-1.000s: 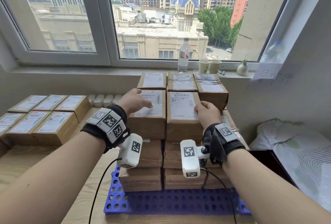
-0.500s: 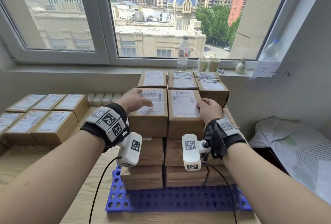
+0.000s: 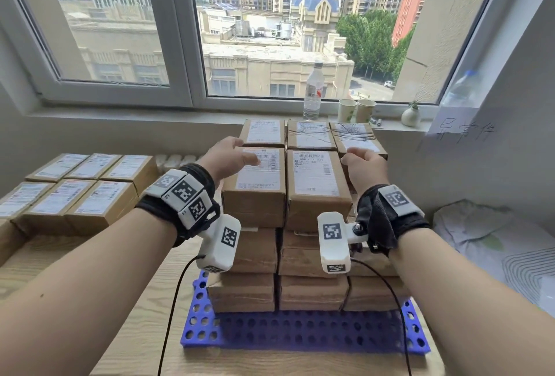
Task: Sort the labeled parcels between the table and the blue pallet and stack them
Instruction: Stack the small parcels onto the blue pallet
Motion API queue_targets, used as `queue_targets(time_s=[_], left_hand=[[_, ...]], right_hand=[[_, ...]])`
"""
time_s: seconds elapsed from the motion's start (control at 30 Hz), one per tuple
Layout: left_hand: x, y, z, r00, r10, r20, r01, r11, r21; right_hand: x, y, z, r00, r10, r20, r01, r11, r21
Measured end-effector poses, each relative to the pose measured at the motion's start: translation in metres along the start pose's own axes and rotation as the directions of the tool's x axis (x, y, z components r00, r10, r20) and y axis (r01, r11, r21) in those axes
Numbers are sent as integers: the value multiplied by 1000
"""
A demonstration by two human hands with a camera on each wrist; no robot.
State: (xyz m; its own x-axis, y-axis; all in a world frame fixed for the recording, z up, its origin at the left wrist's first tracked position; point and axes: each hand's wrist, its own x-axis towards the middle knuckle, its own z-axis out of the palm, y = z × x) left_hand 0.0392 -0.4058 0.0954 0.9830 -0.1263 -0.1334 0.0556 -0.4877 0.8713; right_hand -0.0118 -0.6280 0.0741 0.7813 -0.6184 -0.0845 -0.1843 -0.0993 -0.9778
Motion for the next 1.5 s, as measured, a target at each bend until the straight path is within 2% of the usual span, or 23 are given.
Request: queue_targets(time_s=[0.13,0.27,0.37,0.53,0.7,0.77,1.0,1.17,1.5], left_hand=[[-9,4,-4,1000,26,-11,-26,999,22],[-21,-1,-1,999,29,-46,-29,1000,-11],[-35,-9,0,997,32,-74,-36,998,-55],[-67,-29,-5,981,5,-194,-22,996,-87],[-100,-65,-22,959,-80,-271,65,996,-61],[-109,-86,-35,948,-124,-293,111,992,-64],[-124,-152,-89,918,-201,-343,158,976,-149],[-131,-209,-150,897,-273,-348,194,950,-243],[-123,-309,-268,853,-372,-367,274,917,-290]], right_hand=[[-9,-18,1,996,-85,35,84,996,35],[-32,-23,13,975,-150,166,133,985,109],[-52,-21,23,946,-183,269,142,976,164],[-81,-12,47,891,-224,396,150,966,209],[-117,2,79,809,-240,537,142,966,217],[-131,9,95,792,-243,560,151,967,205],[-177,32,163,750,-167,640,141,986,92],[-209,52,235,760,-46,648,73,997,-15],[-251,66,365,772,63,633,11,994,-111]])
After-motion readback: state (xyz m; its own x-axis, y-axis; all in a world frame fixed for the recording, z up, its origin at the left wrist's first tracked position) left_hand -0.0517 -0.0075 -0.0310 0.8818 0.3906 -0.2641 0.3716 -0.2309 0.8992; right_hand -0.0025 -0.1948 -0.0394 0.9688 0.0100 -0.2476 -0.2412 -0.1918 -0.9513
